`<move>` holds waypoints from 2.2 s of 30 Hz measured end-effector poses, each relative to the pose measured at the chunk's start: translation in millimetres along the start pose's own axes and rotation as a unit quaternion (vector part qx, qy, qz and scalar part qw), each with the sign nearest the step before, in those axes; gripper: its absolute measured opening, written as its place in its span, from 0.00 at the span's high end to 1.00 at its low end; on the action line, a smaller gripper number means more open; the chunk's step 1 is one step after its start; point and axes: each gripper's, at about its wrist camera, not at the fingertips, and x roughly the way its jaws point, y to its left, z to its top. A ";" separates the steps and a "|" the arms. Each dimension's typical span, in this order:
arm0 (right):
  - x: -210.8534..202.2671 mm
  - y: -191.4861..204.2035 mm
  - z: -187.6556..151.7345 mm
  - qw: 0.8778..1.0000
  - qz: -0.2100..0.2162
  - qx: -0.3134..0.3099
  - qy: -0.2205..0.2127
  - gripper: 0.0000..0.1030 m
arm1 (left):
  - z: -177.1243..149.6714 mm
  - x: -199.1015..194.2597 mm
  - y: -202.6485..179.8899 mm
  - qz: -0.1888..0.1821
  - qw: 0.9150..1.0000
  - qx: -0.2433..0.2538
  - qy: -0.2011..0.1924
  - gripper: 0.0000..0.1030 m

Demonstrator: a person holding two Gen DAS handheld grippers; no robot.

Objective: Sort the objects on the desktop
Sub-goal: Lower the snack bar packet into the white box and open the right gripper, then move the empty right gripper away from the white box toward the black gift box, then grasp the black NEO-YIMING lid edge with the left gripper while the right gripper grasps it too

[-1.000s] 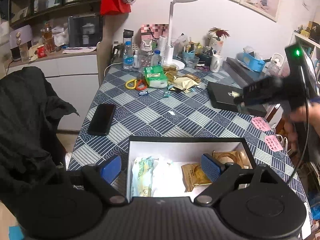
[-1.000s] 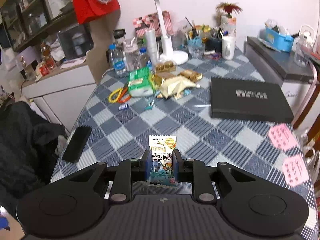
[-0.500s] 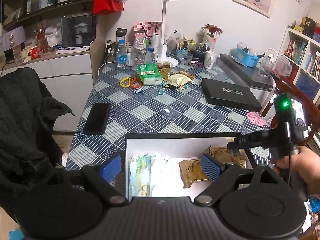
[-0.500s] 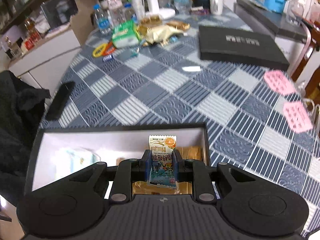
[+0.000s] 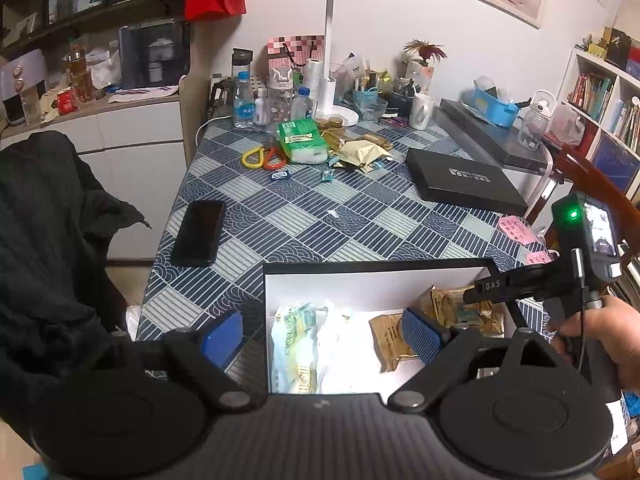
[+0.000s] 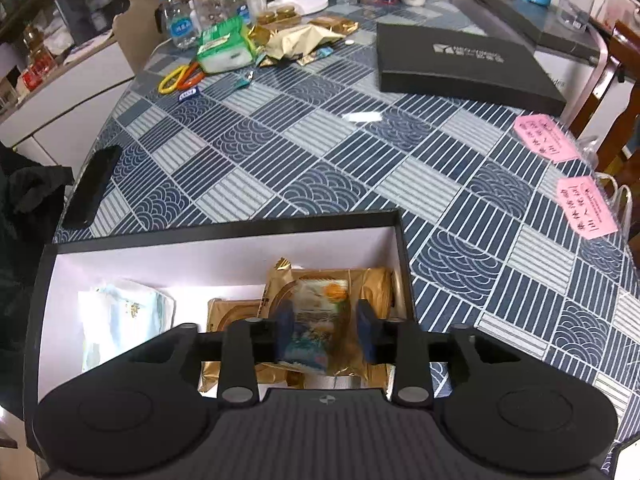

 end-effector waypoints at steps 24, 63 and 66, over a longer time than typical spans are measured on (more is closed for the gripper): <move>-87.5 -72.5 -19.0 0.993 0.032 0.071 -0.084 0.19 | 26.5 39.6 -70.3 -0.023 0.997 0.072 0.009 0.00; 32.8 -353.5 226.0 0.990 0.084 0.072 -0.092 0.10 | 233.0 322.1 -261.6 -0.008 0.995 -0.024 0.098 0.00; 57.3 -366.5 244.2 0.989 0.084 0.082 -0.088 0.10 | 249.5 360.8 -263.0 -0.023 0.993 -0.025 0.111 0.00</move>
